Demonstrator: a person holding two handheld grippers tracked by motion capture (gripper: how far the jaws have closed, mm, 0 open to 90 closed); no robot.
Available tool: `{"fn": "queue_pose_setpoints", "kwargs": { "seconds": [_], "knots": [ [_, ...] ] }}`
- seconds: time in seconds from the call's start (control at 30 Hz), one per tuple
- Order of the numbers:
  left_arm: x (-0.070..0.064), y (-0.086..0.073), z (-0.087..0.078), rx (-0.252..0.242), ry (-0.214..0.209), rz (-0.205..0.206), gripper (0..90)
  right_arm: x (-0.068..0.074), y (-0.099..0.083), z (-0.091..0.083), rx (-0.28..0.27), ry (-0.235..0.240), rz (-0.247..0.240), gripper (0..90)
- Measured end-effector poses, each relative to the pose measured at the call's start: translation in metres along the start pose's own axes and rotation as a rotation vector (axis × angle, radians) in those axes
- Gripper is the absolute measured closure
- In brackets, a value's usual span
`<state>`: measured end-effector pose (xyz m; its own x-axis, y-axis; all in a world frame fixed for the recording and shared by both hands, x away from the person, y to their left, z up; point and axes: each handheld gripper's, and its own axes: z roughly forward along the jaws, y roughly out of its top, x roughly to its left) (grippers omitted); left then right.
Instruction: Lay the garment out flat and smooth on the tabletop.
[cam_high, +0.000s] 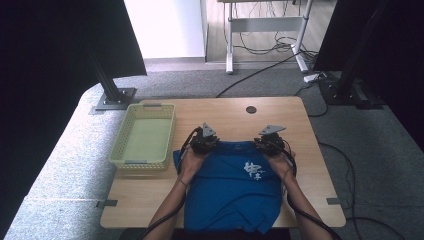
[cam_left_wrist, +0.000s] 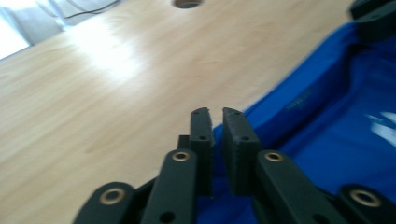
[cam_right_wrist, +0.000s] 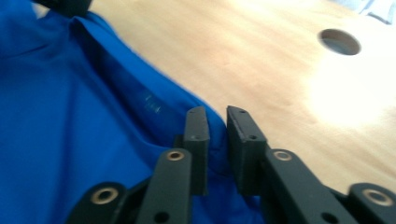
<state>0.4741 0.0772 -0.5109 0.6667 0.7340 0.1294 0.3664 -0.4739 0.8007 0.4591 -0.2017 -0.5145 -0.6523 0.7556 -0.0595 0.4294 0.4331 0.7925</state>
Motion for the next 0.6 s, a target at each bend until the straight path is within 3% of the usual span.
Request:
{"fn": "queue_pose_setpoints", "kwargs": {
  "seconds": [0.03,0.17,0.6],
  "knots": [
    [0.009,0.001,0.004,-0.001,0.023,-0.034,74.3,-0.005,0.002,0.003,-0.004,-0.024,0.015,70.6],
    [0.017,-0.003,0.001,0.009,0.036,-0.054,70.7,-0.011,0.001,0.001,-0.004,-0.032,0.024,67.1],
    [0.007,-0.024,-0.019,0.024,-0.028,-0.068,55.1,-0.018,-0.023,-0.027,-0.005,-0.006,0.055,57.6]
  ]
}}
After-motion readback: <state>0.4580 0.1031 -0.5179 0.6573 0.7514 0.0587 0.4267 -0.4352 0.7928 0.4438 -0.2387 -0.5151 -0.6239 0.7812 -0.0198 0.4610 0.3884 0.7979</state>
